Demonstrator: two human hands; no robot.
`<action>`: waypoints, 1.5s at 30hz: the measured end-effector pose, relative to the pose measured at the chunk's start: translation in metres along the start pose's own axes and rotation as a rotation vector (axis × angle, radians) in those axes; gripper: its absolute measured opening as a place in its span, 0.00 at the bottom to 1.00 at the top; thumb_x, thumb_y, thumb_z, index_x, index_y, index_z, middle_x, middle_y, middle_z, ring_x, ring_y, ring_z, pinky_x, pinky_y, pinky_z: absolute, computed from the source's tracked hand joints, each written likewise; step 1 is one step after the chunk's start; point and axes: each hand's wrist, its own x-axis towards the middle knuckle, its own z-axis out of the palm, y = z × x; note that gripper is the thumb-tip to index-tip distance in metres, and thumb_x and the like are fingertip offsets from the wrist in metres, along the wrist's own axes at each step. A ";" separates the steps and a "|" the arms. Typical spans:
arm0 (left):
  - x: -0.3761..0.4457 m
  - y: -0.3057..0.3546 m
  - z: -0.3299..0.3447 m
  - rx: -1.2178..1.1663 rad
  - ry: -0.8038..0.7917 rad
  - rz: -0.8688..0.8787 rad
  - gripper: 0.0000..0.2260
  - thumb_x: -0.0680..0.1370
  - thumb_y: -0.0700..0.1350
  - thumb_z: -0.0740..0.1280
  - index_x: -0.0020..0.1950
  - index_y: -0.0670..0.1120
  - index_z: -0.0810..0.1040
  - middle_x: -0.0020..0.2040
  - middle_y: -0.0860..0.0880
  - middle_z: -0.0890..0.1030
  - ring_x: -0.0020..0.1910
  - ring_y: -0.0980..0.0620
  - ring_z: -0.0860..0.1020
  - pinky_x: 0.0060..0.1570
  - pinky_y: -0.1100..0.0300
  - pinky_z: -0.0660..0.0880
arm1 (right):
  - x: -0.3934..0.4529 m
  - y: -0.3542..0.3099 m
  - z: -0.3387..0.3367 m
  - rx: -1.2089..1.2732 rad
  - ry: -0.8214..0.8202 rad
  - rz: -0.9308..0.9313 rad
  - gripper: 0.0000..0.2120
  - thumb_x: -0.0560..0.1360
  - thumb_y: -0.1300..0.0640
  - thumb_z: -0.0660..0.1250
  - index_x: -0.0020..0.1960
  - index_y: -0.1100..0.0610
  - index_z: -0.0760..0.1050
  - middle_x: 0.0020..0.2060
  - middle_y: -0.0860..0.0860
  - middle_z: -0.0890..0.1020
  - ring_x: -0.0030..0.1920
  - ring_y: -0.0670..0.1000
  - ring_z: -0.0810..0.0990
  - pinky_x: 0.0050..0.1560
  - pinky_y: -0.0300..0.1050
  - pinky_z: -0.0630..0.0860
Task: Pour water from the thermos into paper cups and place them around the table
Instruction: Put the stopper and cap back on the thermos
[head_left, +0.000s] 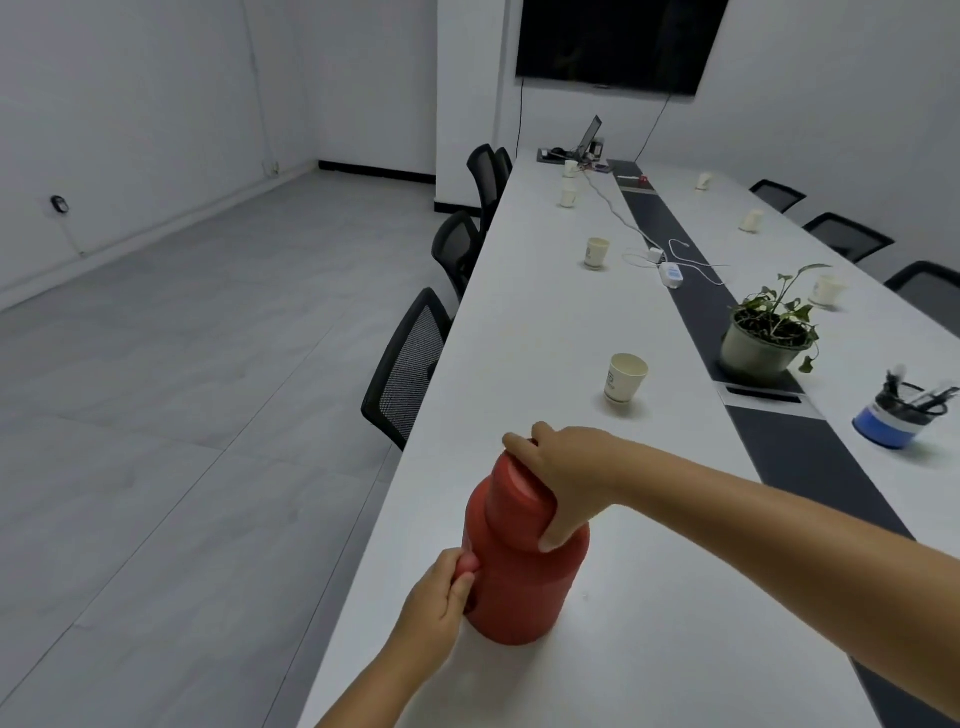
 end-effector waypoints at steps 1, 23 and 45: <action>0.000 0.000 0.000 0.000 0.007 -0.002 0.11 0.80 0.39 0.56 0.45 0.55 0.68 0.41 0.49 0.75 0.42 0.47 0.75 0.50 0.49 0.74 | 0.001 -0.004 0.000 0.003 -0.009 0.050 0.48 0.59 0.39 0.74 0.69 0.52 0.51 0.58 0.58 0.68 0.44 0.55 0.70 0.41 0.47 0.68; 0.006 -0.006 -0.014 0.044 -0.086 0.017 0.11 0.79 0.39 0.57 0.46 0.57 0.68 0.41 0.54 0.74 0.40 0.55 0.76 0.49 0.59 0.75 | -0.004 0.004 -0.012 -0.074 -0.047 -0.156 0.42 0.62 0.45 0.74 0.68 0.47 0.55 0.60 0.56 0.66 0.50 0.58 0.71 0.46 0.48 0.69; -0.003 -0.004 -0.002 0.010 -0.053 0.014 0.09 0.80 0.39 0.56 0.44 0.52 0.68 0.39 0.54 0.74 0.39 0.49 0.78 0.45 0.57 0.75 | -0.004 -0.050 0.036 0.119 0.346 0.386 0.33 0.68 0.37 0.60 0.65 0.55 0.58 0.58 0.59 0.66 0.54 0.62 0.69 0.47 0.52 0.73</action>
